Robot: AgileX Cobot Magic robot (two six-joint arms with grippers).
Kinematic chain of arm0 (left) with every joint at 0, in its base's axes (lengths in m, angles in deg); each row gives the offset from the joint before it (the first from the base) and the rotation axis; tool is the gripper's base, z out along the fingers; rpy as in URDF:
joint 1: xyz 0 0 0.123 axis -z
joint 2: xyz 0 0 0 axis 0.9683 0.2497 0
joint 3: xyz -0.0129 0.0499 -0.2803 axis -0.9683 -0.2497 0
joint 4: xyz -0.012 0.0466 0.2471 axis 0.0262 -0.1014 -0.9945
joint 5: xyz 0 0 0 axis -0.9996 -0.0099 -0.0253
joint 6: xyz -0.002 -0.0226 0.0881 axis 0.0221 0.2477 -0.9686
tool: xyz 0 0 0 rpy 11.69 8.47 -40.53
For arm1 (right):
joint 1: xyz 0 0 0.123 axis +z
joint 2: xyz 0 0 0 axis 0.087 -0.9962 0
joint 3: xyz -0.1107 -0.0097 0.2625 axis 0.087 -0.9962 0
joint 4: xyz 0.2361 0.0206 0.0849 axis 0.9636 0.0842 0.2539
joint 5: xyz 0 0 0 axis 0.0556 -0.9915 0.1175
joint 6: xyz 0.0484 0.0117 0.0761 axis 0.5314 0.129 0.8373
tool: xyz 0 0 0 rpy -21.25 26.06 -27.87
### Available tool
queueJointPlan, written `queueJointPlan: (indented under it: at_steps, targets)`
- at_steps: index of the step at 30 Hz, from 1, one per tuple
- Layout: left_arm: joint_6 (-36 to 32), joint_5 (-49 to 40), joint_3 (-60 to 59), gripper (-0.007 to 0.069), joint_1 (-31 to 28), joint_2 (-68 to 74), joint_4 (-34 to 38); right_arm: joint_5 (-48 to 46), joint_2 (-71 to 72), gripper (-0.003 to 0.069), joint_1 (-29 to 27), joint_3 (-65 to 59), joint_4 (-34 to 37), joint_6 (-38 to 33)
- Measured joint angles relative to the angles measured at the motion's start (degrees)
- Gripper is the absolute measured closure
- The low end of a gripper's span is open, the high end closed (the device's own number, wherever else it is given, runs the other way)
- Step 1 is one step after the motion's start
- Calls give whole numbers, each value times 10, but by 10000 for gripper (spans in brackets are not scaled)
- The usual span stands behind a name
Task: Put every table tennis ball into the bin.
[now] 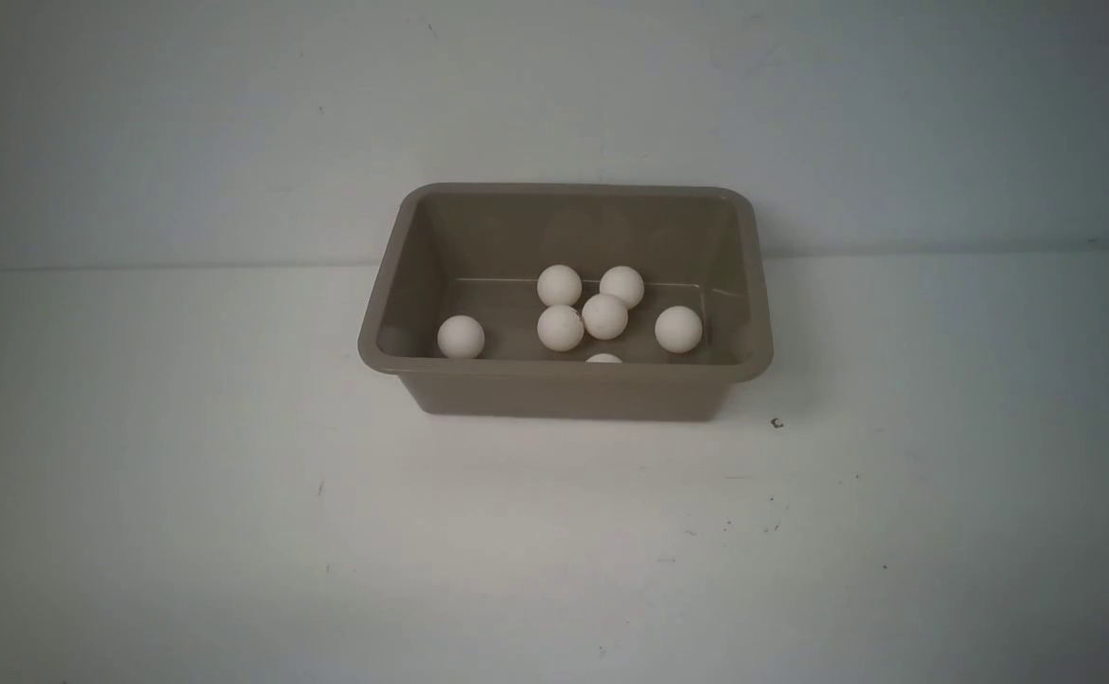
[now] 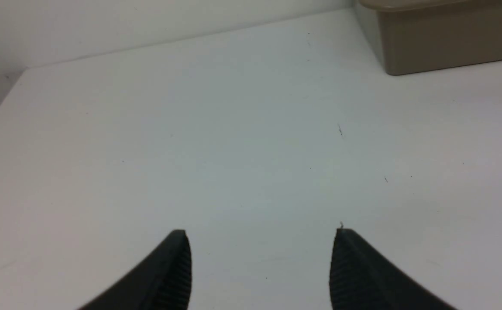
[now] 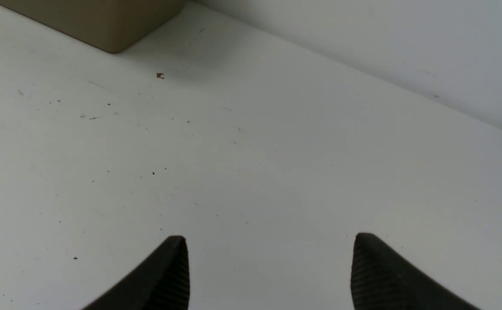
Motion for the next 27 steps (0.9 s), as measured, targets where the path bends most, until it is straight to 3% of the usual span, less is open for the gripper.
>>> queueJointPlan:
  at_steps: [10,17,24,27]
  targets:
    - [0,0,0,230,0,0,0,3,0,197,1,-1,-4,17]
    - [0,0,0,230,0,0,0,41,0,197,38,-6,3,104]
    - [0,0,0,230,0,0,0,61,0,197,40,-9,13,217]
    - [0,0,0,230,0,0,0,61,0,197,40,-9,13,227]
